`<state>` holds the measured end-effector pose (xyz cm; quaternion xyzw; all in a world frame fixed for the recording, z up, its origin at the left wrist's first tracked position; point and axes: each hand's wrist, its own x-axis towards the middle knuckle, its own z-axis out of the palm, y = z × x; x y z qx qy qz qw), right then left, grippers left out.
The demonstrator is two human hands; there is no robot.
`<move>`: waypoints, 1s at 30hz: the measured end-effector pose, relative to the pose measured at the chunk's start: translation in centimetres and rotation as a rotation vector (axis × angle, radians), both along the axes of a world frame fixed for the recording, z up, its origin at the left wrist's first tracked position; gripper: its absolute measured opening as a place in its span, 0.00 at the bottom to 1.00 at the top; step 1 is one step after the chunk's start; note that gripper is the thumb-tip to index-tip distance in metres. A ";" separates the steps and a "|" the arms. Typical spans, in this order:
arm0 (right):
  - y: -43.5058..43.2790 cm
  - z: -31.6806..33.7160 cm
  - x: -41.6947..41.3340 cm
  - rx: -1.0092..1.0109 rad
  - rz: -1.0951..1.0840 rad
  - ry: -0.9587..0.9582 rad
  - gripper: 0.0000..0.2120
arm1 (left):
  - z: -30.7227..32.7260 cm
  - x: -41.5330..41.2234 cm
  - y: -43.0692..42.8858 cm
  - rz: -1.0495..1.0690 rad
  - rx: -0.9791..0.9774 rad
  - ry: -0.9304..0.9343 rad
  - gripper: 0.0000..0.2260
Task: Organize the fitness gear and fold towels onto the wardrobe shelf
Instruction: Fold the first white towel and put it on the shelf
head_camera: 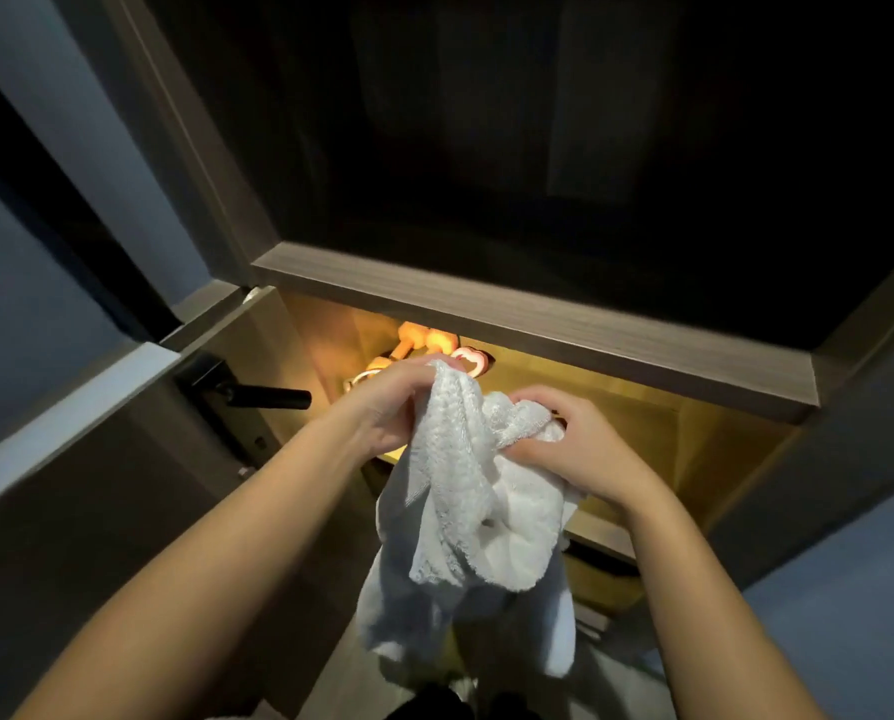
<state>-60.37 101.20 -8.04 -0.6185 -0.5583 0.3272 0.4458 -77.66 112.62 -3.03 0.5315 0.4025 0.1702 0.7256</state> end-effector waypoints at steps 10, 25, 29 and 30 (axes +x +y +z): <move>-4.5 -12.1 -5.3 0.122 -0.226 0.113 0.18 | -10.9 -3.5 -2.6 -0.167 0.020 -0.115 0.02; -18.1 -14.9 -19.1 -0.180 -0.104 0.110 0.15 | -17.6 -17.5 -13.6 -0.384 0.174 -0.143 0.18; -18.4 -24.9 -20.9 -0.525 -0.152 0.143 0.14 | -27.0 -19.5 -15.0 -0.271 0.158 0.116 0.08; -18.5 -27.3 -21.5 -0.582 -0.193 0.163 0.15 | -29.2 -19.5 -15.2 -0.238 0.154 0.191 0.07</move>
